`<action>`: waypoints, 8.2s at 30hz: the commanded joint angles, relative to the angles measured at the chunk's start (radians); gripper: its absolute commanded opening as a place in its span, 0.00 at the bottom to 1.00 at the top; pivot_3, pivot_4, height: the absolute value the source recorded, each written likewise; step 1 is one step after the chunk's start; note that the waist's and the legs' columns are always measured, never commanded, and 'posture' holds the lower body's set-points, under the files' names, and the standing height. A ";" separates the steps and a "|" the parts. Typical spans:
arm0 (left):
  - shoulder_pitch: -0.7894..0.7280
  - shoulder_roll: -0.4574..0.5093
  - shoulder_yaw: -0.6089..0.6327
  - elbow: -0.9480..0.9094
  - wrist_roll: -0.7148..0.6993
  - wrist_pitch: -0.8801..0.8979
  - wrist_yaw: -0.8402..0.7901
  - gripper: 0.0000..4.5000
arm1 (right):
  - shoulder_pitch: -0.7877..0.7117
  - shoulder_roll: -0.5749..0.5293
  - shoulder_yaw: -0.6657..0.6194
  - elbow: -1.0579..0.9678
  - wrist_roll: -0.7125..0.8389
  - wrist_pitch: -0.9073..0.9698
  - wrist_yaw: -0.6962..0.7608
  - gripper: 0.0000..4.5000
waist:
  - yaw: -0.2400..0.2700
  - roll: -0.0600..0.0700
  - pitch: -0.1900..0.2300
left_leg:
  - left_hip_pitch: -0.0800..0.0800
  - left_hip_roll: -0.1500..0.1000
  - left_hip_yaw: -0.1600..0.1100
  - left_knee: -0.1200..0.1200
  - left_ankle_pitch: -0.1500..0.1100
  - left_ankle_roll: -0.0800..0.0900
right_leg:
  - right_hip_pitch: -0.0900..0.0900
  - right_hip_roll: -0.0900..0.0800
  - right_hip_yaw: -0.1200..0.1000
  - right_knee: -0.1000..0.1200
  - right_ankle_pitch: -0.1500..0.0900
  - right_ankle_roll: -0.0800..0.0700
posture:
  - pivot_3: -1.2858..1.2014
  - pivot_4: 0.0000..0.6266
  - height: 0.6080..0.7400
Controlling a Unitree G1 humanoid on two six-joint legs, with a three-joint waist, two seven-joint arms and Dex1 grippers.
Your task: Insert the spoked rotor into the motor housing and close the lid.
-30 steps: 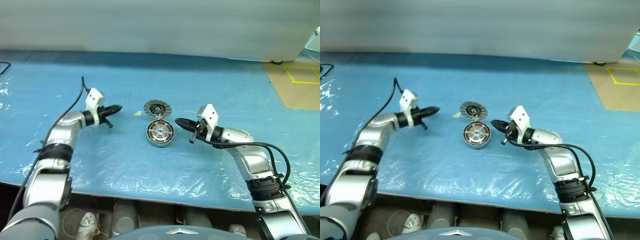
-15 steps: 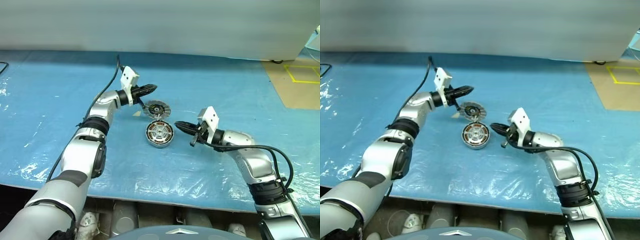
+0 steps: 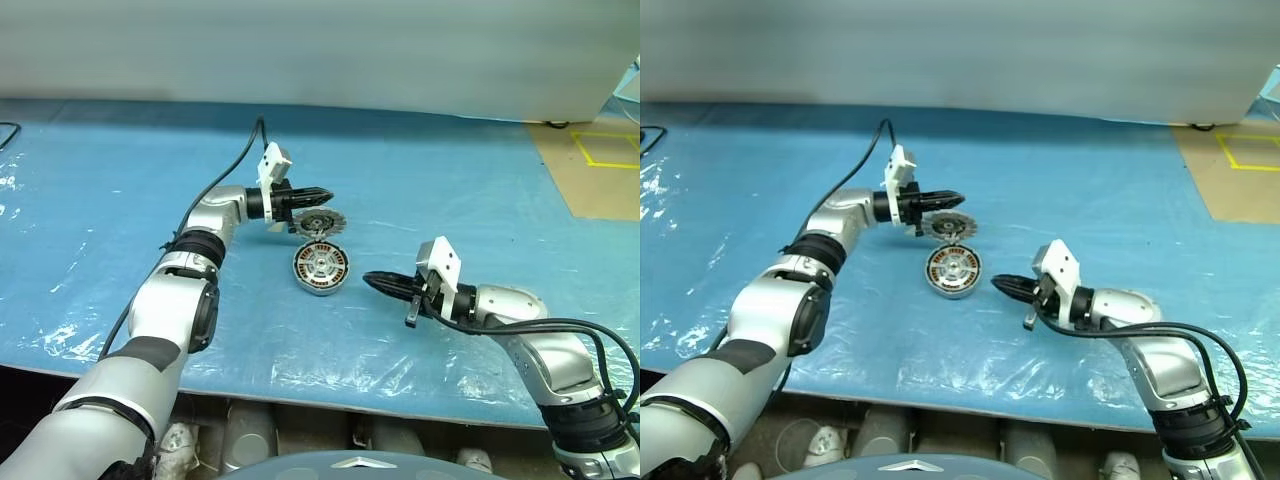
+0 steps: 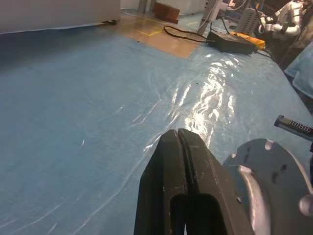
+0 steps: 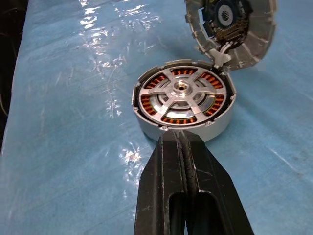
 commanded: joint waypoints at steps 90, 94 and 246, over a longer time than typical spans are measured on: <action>0.930 0.230 0.007 -0.994 -0.203 -0.008 0.174 0.00 | -0.382 0.271 0.229 0.461 -0.233 -0.254 0.006 0.66 | -0.034 0.001 -0.001 | 0.004 0.002 0.003 0.002 -0.001 0.000 | 0.001 0.001 0.003 0.003 -0.003 -0.004 | 0.52 0.24 1.00; 0.929 0.224 -0.005 -0.993 -0.200 -0.008 0.174 0.00 | -0.407 0.258 0.213 0.431 -0.196 -0.211 0.039 0.66 | -0.035 0.001 -0.001 | 0.004 0.002 0.003 0.003 -0.001 0.000 | 0.001 0.001 0.003 0.003 -0.003 -0.004 | 0.52 0.24 1.00; 0.893 0.192 -0.088 -1.010 -0.179 0.030 0.212 0.00 | -0.383 0.157 0.323 0.385 -0.310 -0.108 0.095 0.66 | -0.035 -0.001 -0.010 | 0.007 0.001 0.005 -0.006 -0.001 0.000 | 0.002 0.002 0.004 -0.005 -0.003 -0.005 | 0.52 0.24 1.00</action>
